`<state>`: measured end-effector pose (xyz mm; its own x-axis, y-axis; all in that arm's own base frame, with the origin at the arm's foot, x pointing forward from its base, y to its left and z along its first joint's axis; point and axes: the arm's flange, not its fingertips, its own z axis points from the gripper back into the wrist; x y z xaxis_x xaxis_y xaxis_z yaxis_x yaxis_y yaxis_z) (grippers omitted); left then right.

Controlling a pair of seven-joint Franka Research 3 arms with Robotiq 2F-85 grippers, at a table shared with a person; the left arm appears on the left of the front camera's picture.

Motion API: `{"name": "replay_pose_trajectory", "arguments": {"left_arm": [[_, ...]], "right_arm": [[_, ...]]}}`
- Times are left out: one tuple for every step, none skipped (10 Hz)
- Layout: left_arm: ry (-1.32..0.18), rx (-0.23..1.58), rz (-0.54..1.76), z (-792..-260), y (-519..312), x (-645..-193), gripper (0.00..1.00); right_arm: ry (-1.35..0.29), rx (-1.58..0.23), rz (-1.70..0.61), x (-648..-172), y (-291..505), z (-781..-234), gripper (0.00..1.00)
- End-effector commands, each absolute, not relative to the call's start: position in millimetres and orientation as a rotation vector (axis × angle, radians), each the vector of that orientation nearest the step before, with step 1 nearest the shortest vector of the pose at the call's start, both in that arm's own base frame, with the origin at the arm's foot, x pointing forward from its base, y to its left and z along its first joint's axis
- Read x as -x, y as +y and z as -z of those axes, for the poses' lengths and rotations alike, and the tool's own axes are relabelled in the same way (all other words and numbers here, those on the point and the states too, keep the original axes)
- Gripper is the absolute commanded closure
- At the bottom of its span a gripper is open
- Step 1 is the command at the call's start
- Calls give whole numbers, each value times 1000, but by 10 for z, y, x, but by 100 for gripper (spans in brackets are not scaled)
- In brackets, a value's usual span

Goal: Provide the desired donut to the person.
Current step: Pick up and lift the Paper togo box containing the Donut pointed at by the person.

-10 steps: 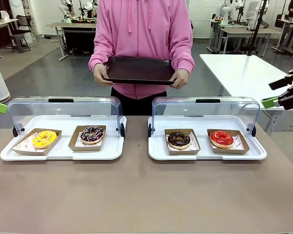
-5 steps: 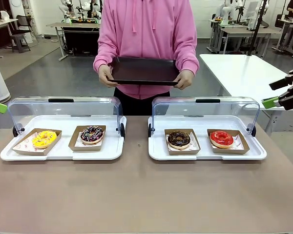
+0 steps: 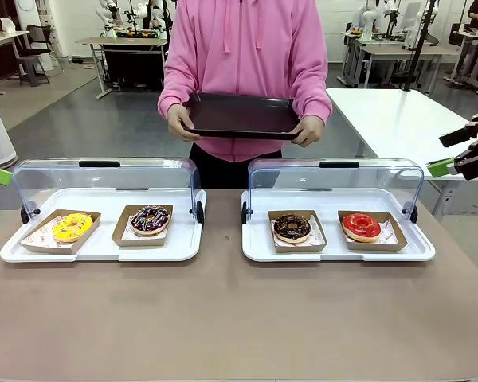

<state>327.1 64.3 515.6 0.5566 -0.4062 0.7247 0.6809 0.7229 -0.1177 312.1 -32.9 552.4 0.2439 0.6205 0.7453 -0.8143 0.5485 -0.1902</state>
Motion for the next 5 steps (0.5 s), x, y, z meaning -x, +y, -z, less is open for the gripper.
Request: {"name": "replay_pose_trajectory", "arguments": {"left_arm": [[-736, 416, 669, -5149, 652, -3278, 0], [-736, 416, 669, -5149, 652, -3278, 0], [-736, 416, 669, -5149, 652, -3278, 0], [-736, 416, 669, -5149, 652, -3278, 0], [-736, 416, 669, -5149, 652, -3278, 0]], "right_arm": [[-875, -258, -1003, -3138, -325, -5503, 0], [-875, -258, -1003, -3138, -325, -5503, 0], [-875, -258, -1003, -3138, -325, -5503, 0], [-875, -258, -1003, -3138, -325, -5503, 0], [-875, -258, -1003, -3138, -325, -5503, 0]]}}
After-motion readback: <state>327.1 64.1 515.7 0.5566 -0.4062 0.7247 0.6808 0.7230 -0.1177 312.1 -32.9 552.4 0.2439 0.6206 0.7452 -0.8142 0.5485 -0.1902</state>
